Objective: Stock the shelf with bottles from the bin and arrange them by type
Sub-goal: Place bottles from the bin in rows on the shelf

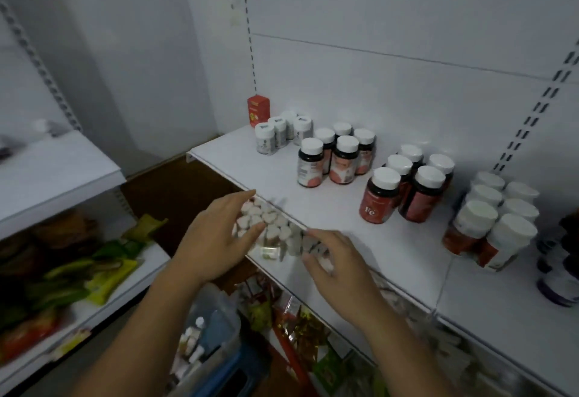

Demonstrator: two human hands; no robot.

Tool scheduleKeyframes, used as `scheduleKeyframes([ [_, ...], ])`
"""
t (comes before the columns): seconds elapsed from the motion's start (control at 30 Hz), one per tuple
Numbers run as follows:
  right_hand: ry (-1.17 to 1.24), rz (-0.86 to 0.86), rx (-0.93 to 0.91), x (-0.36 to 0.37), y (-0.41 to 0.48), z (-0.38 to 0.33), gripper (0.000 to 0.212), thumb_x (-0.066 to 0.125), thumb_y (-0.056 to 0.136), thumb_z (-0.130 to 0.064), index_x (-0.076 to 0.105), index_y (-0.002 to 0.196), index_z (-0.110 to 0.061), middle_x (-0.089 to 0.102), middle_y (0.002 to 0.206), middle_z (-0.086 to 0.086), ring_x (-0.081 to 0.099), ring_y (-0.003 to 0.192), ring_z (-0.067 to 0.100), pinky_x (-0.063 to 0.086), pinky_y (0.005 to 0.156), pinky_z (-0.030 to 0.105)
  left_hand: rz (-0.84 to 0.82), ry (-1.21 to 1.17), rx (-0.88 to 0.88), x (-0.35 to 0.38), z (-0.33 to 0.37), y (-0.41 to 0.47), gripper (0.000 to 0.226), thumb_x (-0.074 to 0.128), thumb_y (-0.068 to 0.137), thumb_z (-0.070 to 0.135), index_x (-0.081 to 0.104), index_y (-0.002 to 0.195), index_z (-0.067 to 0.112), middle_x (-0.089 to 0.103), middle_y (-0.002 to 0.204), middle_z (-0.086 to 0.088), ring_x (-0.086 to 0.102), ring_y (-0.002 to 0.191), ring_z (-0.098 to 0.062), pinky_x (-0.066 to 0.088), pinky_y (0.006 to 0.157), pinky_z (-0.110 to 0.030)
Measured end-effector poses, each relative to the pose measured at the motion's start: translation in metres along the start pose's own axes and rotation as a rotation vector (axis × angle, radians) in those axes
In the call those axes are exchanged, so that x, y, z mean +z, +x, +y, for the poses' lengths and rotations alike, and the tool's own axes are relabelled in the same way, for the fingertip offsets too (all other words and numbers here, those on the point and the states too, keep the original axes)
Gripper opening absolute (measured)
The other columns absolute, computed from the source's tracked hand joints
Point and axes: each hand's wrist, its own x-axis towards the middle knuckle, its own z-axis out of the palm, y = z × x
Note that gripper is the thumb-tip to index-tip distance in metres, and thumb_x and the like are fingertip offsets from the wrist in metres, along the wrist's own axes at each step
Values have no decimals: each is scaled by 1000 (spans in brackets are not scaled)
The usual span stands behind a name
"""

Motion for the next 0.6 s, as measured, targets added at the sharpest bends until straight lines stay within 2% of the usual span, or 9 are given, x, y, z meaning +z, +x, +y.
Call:
scheduleKeyframes([
  [0.07,-82,-104,-80,33,12,-22,51,56,96,-53,49,145,-40,50,141,-17,46,133,5,44,113,35,23,51,-90,-6,-36,-32,70,52,97,67,40,157,32,54,151,6,50,138,-16,46,109,-37],
  [0.13,-157,-219,-117,67,22,-36,51,59,99,-48,46,147,-40,47,146,-13,43,136,8,42,114,36,51,75,-213,-10,-66,-66,69,56,98,64,41,156,30,54,151,4,51,136,-17,49,107,-38],
  [0.27,-197,-423,-130,142,37,-42,53,61,99,-44,44,149,-36,45,147,-9,45,135,13,48,109,40,48,56,-459,-10,-122,-129,69,55,99,62,38,158,29,48,157,3,46,142,-19,46,111,-40],
  [0.43,-279,-659,-29,243,41,-21,56,63,100,-43,47,151,-27,51,143,-2,51,130,19,49,105,41,21,-68,-711,18,-191,-205,62,59,102,54,43,154,24,51,153,-1,50,139,-22,48,110,-45],
  [0.6,-277,-829,146,330,32,23,65,68,99,-37,43,155,-19,48,156,2,47,142,23,41,110,33,-102,-246,-899,77,-255,-250,59,66,101,39,47,153,17,54,152,-8,57,132,-27,50,107,-41],
])
